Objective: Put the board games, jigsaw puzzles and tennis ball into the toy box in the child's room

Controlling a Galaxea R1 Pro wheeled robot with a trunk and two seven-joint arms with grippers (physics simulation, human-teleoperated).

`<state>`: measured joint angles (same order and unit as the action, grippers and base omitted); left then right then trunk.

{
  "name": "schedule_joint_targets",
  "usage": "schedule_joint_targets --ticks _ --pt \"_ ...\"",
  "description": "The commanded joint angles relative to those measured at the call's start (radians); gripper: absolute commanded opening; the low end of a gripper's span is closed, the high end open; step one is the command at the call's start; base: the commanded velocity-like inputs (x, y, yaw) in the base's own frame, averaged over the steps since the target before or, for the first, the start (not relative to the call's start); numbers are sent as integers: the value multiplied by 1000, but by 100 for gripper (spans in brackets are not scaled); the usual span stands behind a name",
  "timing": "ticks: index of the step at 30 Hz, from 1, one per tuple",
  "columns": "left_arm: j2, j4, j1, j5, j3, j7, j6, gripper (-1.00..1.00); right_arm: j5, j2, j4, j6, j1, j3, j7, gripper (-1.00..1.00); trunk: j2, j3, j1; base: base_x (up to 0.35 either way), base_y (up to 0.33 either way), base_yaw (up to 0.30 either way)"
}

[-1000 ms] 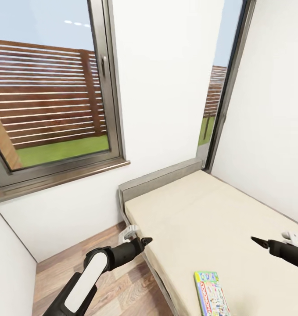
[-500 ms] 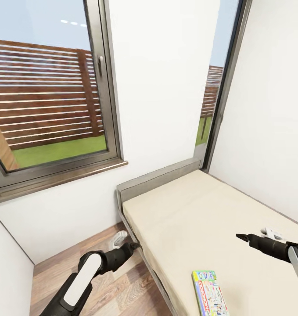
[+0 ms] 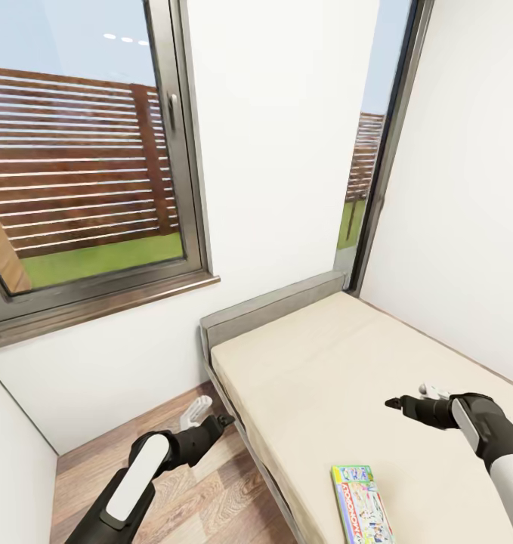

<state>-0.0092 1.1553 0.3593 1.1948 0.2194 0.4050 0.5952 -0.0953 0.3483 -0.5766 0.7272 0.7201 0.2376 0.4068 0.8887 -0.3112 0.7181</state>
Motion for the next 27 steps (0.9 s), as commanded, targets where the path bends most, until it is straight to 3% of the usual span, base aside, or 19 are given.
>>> schedule_joint_targets --ticks 1,6,19,27 --pt "0 2 1 11 0 10 1 100 -9 0 0 7 1 2 -3 100 8 -5 4 0 0 -2" --pt "1 4 2 10 -2 8 0 100 -10 0 63 9 48 -17 -18 100 43 -20 23 0 0 -1" --pt "4 -12 7 8 -9 20 -1 100 -11 4 81 9 67 -27 -17 100 134 -61 73 0 0 0" --pt "4 -97 38 13 -13 21 -3 100 -12 5 93 20 72 -26 -18 100 190 -86 104 0 0 0"
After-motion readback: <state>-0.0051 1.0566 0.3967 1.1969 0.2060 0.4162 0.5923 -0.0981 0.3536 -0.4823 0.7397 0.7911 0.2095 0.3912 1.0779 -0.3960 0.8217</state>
